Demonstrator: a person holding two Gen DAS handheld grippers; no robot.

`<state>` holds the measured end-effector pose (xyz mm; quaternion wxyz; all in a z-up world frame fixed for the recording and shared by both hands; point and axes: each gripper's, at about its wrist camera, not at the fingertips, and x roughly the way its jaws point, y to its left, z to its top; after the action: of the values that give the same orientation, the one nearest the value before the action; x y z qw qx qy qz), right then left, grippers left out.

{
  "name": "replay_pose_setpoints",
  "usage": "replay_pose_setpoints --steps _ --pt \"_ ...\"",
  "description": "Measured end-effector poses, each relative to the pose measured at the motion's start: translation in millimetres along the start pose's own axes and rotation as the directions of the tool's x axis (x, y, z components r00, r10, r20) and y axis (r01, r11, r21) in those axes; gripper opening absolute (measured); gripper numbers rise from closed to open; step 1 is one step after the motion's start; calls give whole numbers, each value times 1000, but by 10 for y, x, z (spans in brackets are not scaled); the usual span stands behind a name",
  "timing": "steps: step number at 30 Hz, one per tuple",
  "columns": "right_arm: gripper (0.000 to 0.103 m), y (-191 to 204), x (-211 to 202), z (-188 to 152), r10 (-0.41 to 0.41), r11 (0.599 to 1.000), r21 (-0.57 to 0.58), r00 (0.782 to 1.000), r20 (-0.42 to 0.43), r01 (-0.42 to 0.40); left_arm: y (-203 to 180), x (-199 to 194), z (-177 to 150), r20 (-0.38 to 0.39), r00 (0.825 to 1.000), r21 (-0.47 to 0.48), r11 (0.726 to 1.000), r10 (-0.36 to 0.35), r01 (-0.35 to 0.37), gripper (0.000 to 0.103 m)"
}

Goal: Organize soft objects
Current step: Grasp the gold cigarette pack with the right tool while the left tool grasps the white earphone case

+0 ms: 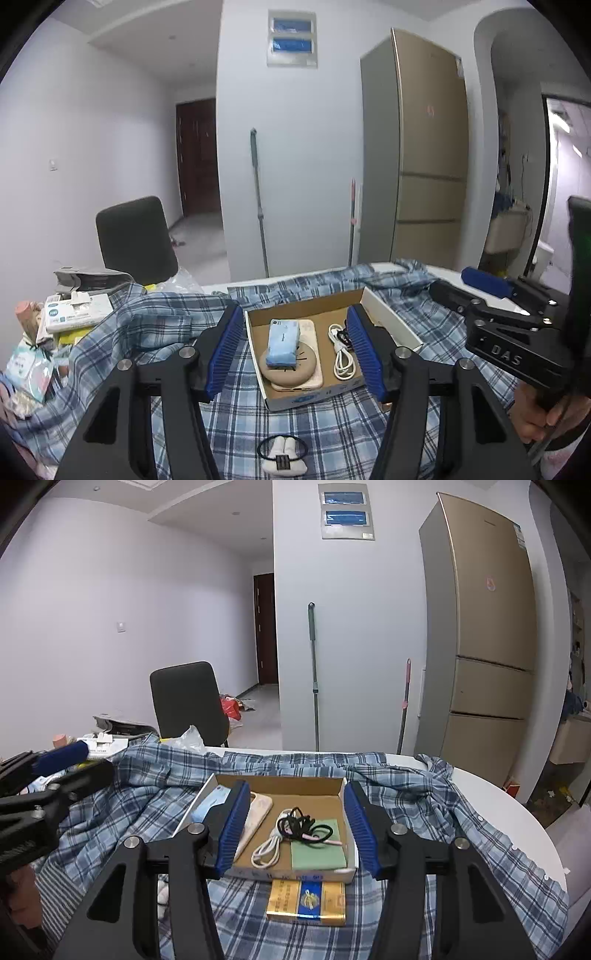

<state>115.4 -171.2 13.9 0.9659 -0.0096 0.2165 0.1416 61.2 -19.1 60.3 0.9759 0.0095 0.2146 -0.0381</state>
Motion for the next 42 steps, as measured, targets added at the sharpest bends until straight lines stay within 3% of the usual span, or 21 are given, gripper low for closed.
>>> replay_pose_setpoints --steps 5,9,15,22,24,27,31,32,38,41,42 --pt "53 14 32 -221 4 1000 -24 1000 -22 -5 -16 -134 -255 65 998 24 1000 13 -14 61" --pt "53 66 131 -387 8 999 -36 998 -59 -10 22 -22 -489 21 999 19 999 -27 27 61" --pt "53 104 292 -575 12 999 -46 993 -116 -18 60 153 -746 -46 999 9 1000 -23 23 61" --pt "56 157 401 -693 8 998 -60 987 -159 -18 130 265 -873 -56 998 -3 1000 6 -6 61" --pt "57 157 399 -695 3 998 -63 987 -158 -13 158 292 -881 -67 998 -18 1000 8 -9 67" --pt "68 149 392 -698 -3 998 -61 988 -153 -6 204 319 -889 -80 997 -38 999 7 -10 90" --pt "99 113 392 -688 -14 999 -45 988 -152 8 244 318 -886 -89 996 -56 998 15 -20 90" --pt "102 97 391 -683 -23 999 -39 988 -150 18 246 337 -889 -102 995 -59 998 14 -20 90" --pt "102 30 450 -684 -56 998 -12 982 -180 55 335 588 -968 -272 961 -130 991 -47 12 90" --pt "102 -1 487 -692 -67 998 -1 978 -199 68 373 727 -1047 -386 922 -129 992 -40 -11 90" --pt "102 -7 495 -694 -62 998 2 977 -203 64 369 787 -1089 -437 897 -135 991 -69 10 84"
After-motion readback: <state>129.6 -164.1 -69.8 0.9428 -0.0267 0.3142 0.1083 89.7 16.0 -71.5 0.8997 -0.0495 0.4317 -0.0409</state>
